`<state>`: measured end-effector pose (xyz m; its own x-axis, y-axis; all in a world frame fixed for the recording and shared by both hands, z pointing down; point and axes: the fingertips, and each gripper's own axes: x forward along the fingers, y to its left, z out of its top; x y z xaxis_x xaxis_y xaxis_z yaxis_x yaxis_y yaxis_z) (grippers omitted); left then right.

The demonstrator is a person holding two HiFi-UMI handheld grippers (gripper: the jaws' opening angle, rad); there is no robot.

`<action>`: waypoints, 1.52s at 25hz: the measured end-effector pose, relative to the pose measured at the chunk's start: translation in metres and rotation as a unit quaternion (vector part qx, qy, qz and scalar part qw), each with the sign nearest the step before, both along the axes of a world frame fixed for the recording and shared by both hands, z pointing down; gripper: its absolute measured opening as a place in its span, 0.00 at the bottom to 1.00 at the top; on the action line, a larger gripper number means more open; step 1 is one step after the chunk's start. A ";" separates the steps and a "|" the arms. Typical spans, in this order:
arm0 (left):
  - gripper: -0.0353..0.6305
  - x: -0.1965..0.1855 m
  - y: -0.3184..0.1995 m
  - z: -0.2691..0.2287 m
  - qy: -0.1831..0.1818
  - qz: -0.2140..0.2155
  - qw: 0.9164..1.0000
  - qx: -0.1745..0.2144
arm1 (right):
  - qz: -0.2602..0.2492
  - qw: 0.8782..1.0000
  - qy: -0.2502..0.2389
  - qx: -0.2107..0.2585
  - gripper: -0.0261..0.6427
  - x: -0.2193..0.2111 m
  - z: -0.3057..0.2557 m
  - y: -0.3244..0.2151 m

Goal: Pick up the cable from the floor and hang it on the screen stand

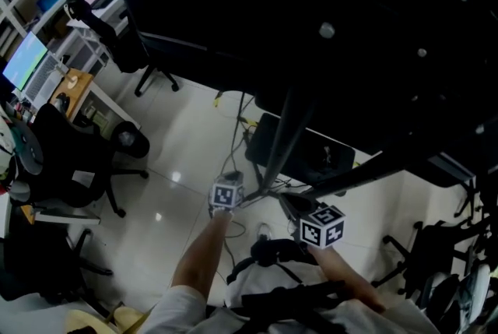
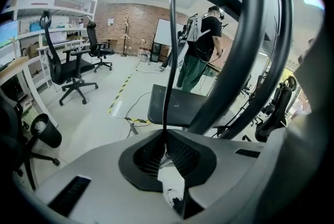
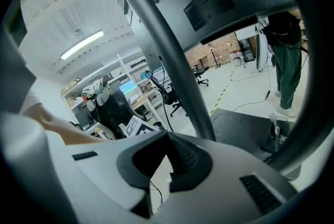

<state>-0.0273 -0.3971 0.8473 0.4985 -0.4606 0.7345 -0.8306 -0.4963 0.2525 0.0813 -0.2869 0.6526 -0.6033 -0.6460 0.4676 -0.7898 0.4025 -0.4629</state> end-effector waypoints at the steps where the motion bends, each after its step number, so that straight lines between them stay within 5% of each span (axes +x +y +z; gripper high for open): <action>1: 0.07 0.001 0.006 -0.007 0.003 0.002 1.000 0.005 | 0.003 1.000 0.000 -0.001 0.05 0.001 -0.001 0.005; 10: 0.07 0.012 0.074 -0.080 0.050 0.056 0.997 0.036 | 0.087 0.996 -0.018 -0.009 0.05 0.027 -0.008 0.055; 18: 0.07 0.026 0.116 -0.178 0.096 0.095 0.985 0.104 | 0.176 0.984 -0.038 -0.001 0.05 0.051 -0.021 0.111; 29: 0.07 0.056 0.155 -0.305 0.164 0.165 0.956 0.177 | 0.199 0.979 -0.037 0.021 0.05 0.027 -0.040 0.156; 38: 0.07 0.065 0.162 -0.371 0.168 0.204 0.941 0.210 | 0.195 0.980 -0.017 0.034 0.05 0.018 -0.040 0.162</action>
<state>0.0381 -0.2349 0.4766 0.8688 -0.3948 0.2987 -0.4571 -0.8716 0.1775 0.0992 -0.1244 0.6126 -0.3182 -0.8594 0.4001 -0.8745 0.1032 -0.4739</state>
